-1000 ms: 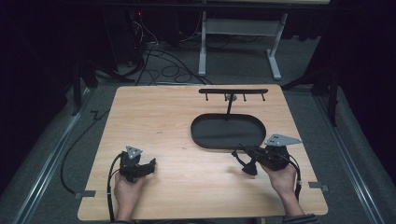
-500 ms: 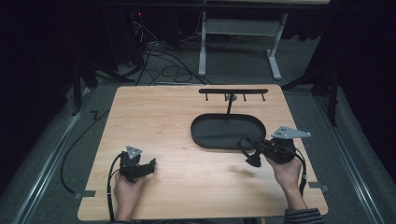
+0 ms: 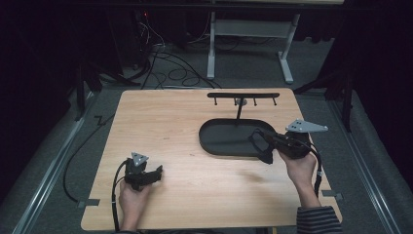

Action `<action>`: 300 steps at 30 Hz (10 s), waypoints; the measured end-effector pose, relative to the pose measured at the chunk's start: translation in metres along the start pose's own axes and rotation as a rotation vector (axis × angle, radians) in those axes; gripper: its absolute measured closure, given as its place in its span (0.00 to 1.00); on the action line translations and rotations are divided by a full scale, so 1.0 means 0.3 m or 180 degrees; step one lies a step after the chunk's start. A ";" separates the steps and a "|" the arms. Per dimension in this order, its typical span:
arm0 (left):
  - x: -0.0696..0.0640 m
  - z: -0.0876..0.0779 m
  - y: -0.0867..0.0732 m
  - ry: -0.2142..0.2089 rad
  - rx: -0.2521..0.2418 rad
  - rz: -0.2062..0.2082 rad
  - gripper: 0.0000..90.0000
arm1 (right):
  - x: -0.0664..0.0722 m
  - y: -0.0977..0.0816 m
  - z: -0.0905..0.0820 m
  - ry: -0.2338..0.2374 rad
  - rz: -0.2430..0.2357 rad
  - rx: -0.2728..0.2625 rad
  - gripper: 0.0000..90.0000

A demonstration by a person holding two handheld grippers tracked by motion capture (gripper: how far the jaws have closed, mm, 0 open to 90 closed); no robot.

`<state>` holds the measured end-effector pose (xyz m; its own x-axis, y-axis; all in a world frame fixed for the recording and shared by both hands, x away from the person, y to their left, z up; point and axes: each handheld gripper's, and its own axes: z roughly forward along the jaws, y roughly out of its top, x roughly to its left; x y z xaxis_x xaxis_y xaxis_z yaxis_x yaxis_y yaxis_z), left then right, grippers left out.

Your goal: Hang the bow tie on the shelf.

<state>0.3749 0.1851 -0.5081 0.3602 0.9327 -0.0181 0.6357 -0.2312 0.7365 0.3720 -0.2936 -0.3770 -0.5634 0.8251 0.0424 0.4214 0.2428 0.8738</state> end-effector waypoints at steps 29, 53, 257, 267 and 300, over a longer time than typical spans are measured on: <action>0.000 0.000 0.000 -0.0008 0.0005 0.0008 0.24 | -0.043 0.142 -0.001 -0.0106 0.0057 -0.0182 1.00; 0.000 0.000 0.000 -0.0007 0.0000 0.0002 0.24 | -0.107 0.234 0.106 -0.0265 0.0256 -0.0312 1.00; -0.001 0.000 0.000 -0.0011 0.0008 0.0029 0.24 | -0.019 -0.282 -0.076 -0.0036 0.0764 -0.0212 0.64; -0.001 0.000 0.000 -0.0013 0.0007 0.0026 0.24 | -0.004 -0.292 -0.048 0.0015 0.0763 -0.0156 0.64; -0.001 0.000 0.000 -0.0012 0.0009 0.0027 0.24 | 0.034 -0.306 0.071 0.0198 0.0725 0.0140 0.64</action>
<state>0.3747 0.1847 -0.5079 0.3682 0.9296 -0.0143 0.6344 -0.2400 0.7348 0.3427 -0.2967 -0.4671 -0.4923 0.8284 0.2671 0.5725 0.0770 0.8163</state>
